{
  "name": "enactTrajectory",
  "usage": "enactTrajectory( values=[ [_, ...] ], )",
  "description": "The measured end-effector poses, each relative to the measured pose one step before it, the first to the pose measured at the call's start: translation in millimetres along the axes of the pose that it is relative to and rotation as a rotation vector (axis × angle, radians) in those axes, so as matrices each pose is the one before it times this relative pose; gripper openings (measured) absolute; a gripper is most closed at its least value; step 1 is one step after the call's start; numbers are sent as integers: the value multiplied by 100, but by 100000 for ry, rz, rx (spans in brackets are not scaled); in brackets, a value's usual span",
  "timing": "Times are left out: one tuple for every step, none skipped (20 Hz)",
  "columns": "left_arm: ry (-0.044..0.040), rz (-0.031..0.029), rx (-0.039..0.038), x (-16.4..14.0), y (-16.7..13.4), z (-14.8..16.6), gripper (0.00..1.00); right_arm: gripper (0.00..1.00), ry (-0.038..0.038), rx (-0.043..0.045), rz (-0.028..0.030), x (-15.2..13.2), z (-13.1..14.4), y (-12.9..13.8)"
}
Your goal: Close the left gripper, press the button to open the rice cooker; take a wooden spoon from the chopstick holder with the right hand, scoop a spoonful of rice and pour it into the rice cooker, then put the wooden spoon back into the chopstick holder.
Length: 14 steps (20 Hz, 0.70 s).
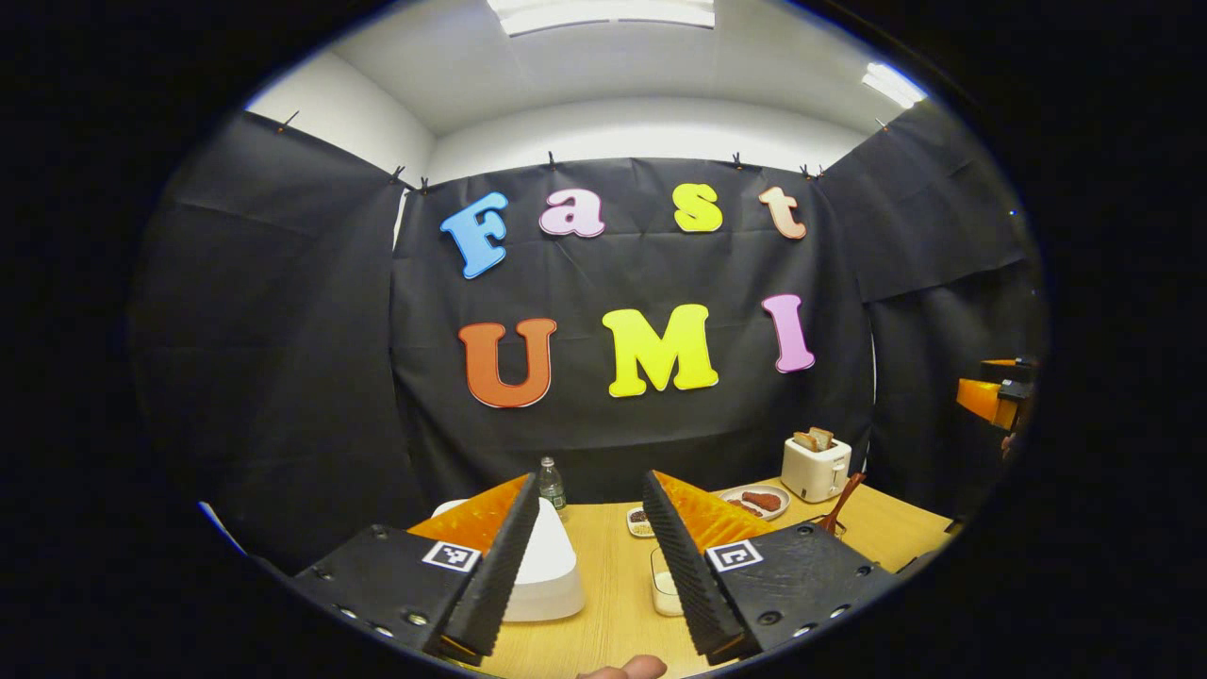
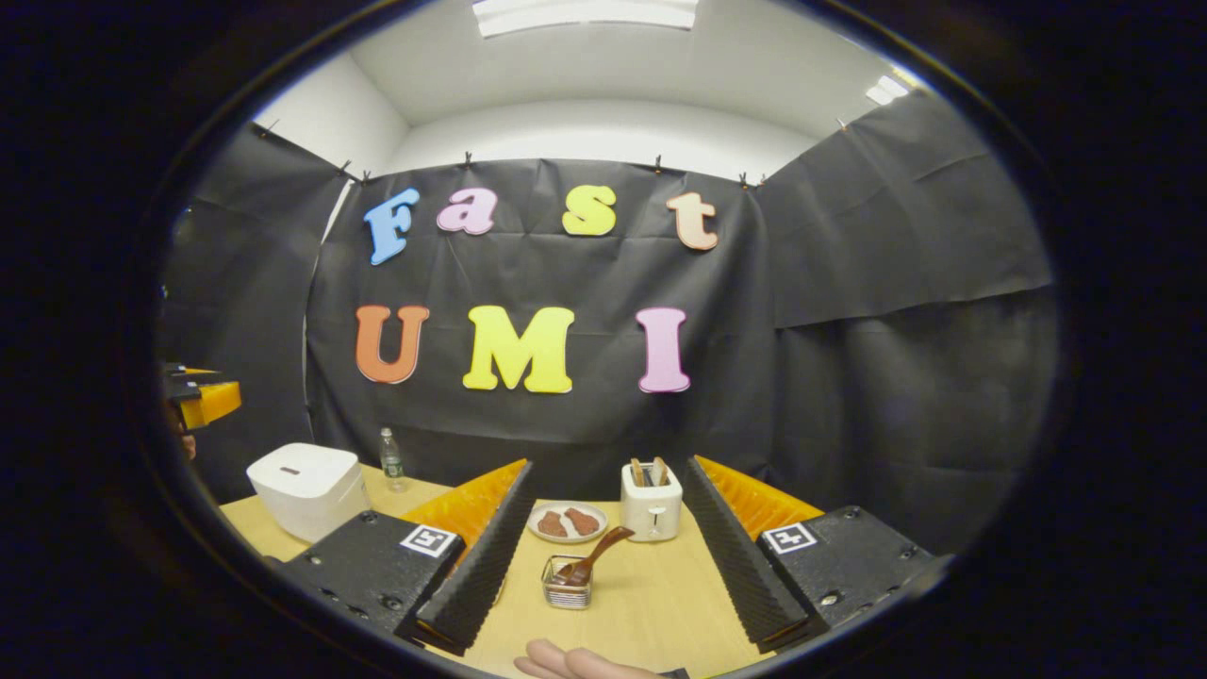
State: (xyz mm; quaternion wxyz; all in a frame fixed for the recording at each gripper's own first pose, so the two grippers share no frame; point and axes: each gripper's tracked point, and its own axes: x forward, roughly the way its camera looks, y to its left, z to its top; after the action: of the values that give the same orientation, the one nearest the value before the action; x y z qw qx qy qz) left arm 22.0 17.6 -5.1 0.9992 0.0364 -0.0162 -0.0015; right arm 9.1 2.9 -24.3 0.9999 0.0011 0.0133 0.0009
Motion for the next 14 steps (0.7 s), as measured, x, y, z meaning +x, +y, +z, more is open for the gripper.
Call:
enactTrajectory(
  values=[
    [799, -941, 584, 90, 120, -380, 67, 99, 364, -163, -252, 16, -82, 95],
    [622, -4, -373, 197, 208, -376, 51, 99, 221, -355, -543, 178, -84, -33],
    [953, 810, -832, 149, 465, -90, 48, 99, 37, -170, -316, 134, -125, -56],
    [770, 830, -1494, 155, 480, -301, 37, 100, 303, 30, 370, 160, -170, 157],
    [-82, 1827, -1270, 204, 610, -36, 33, 100, 228, 86, 702, 56, -281, 264],
    [350, 695, -1051, 188, 500, -174, 24, 100, 296, 82, 275, 158, -177, 30],
    [873, 1106, -692, 272, 510, -314, 20, 100, 320, -64, -80, 164, -341, -180],
    [1600, 690, 42, 198, 448, -520, 16, 99, 327, -320, 120, 150, -191, -51],
    [653, 1187, -570, 326, 576, -309, 16, 99, 144, -237, -16, 249, -263, -7],
    [-205, 1123, -501, 545, 528, -198, 16, 100, 35, -126, 22, 242, -187, -55],
    [756, 3222, -427, 218, 927, -245, 16, 99, 179, -214, -62, 156, -311, -183],
    [957, 1467, -290, 433, 893, -454, 0, 100, 326, -21, -143, 212, -326, -101],
    [1342, 33, -489, 515, 331, -384, 0, 100, -28, 311, 366, 181, -336, 15],
    [818, 565, -176, 500, 359, -459, 0, 100, -83, 279, 795, 127, -191, 158]
  ],
)
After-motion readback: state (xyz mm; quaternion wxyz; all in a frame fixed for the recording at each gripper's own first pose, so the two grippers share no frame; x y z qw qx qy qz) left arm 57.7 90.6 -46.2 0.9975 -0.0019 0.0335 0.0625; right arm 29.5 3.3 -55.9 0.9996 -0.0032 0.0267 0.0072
